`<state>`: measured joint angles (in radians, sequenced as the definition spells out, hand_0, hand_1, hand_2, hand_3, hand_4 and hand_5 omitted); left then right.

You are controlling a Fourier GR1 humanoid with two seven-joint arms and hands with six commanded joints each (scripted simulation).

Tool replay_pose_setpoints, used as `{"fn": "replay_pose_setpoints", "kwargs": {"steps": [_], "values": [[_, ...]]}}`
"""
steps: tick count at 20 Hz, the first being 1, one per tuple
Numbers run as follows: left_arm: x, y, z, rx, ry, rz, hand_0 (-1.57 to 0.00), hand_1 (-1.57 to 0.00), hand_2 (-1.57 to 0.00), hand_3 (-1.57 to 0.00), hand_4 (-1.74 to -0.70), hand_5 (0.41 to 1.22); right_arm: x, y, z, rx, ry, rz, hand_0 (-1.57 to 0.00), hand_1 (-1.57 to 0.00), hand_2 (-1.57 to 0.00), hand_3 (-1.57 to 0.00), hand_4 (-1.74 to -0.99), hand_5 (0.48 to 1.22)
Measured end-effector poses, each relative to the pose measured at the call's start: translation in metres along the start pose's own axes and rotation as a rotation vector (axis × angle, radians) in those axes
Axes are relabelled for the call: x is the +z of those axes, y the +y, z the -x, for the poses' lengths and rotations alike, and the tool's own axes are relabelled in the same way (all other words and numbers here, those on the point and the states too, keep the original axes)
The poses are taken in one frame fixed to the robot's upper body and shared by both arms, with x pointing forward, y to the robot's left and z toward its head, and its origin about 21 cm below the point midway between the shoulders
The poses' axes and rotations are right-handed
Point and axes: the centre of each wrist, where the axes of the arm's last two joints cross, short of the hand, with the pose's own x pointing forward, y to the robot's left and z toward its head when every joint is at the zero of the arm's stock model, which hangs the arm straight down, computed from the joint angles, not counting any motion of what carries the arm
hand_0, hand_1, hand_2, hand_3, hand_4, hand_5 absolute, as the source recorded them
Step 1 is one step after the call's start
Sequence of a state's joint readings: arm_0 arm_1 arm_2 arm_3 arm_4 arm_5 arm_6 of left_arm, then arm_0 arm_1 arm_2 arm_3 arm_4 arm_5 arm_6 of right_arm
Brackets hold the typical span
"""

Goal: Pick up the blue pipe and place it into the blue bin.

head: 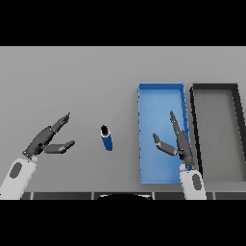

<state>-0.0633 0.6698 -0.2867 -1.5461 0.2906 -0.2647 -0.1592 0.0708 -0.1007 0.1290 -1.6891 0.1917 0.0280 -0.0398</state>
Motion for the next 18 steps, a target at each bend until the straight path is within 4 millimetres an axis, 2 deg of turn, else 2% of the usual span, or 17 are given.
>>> {"fn": "replay_pose_setpoints", "kwargs": {"steps": [4,8,9,12,18], "values": [[-0.003,-0.030,-0.005,0.029,-0.010,0.129,0.00,0.00,0.00,0.00,-1.17,0.490,0.000,0.004,0.001,0.004,-0.004,-0.019,0.00,0.00,0.00,0.00,-1.211,0.613],[-0.021,-0.060,-0.007,-0.011,-0.009,0.167,0.00,0.00,0.00,0.00,-1.19,0.466,0.001,0.008,-0.004,-0.003,0.004,-0.017,0.00,0.00,0.00,0.00,-1.223,0.619],[-0.023,-0.067,-0.001,-0.013,-0.006,0.172,0.00,0.00,0.00,0.00,-1.19,0.464,0.001,0.010,-0.002,-0.008,0.011,-0.019,0.00,0.00,0.00,0.00,-1.223,0.620],[-0.029,-0.080,0.004,0.000,-0.021,0.183,0.00,0.00,0.00,0.00,-1.20,0.467,0.002,0.007,-0.002,0.000,0.011,-0.005,0.00,0.00,0.00,0.00,-1.231,0.623],[-0.065,-0.104,0.010,0.060,0.010,0.212,0.00,0.00,0.00,0.00,-1.17,0.464,0.008,0.012,-0.001,-0.005,0.007,-0.003,0.00,0.00,0.00,0.00,-1.208,0.608]]}}
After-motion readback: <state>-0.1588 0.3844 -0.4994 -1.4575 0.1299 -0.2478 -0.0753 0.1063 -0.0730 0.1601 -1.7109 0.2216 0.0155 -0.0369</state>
